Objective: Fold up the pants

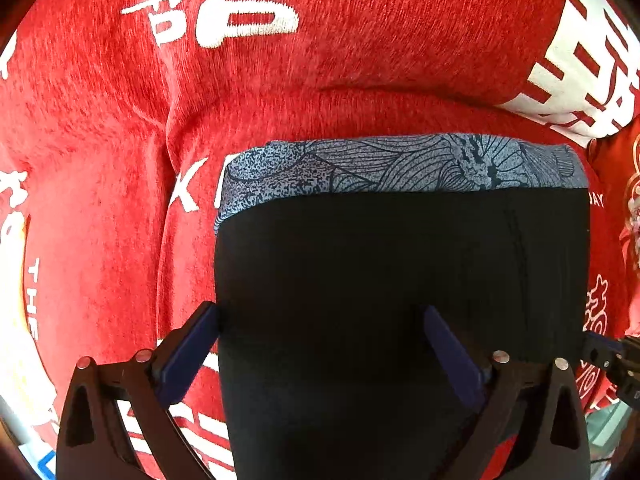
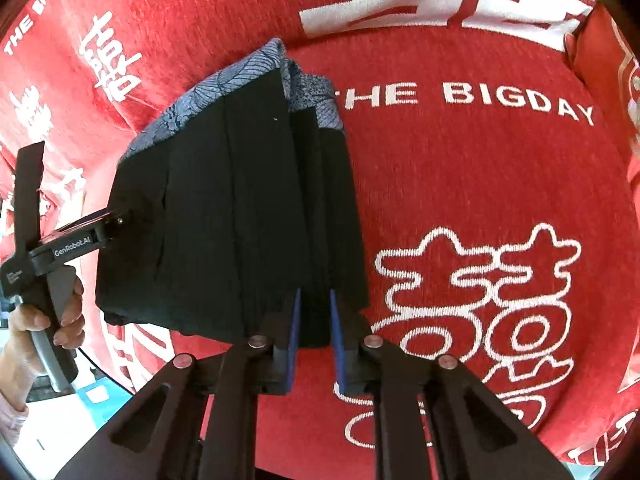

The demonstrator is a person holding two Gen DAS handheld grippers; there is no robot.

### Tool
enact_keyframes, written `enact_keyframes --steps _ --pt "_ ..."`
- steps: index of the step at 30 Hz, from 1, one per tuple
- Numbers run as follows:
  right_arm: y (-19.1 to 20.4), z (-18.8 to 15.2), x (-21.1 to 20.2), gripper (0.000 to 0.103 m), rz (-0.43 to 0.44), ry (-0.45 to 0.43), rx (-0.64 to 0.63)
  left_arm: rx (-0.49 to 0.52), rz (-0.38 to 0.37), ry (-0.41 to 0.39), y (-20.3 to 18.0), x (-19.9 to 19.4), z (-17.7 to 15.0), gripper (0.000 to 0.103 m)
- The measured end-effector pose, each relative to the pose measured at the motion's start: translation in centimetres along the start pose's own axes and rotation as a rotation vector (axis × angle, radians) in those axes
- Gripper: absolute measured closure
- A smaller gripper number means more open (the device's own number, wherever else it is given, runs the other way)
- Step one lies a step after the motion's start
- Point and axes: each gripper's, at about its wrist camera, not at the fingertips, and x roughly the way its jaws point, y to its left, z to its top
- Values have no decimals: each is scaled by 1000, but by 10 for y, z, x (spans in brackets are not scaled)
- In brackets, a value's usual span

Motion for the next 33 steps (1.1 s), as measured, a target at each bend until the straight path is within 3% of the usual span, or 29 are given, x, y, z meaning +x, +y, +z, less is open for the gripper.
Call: enact_keyframes --steps 5,13,17,25,33 --pt "1 0 -4 84 3 3 7 -14 0 9 3 -6 -3 2" --pt "-13 -6 -12 45 24 6 97 -43 -26 4 27 -28 -14 2" --pt "-19 -5 -14 35 29 0 123 -80 -44 18 45 -31 -13 2" --pt "-18 -1 -10 30 61 -7 131 -153 -99 54 65 -22 -16 2" --pt "-27 14 -10 30 98 -5 134 -101 -144 88 53 -16 -21 2"
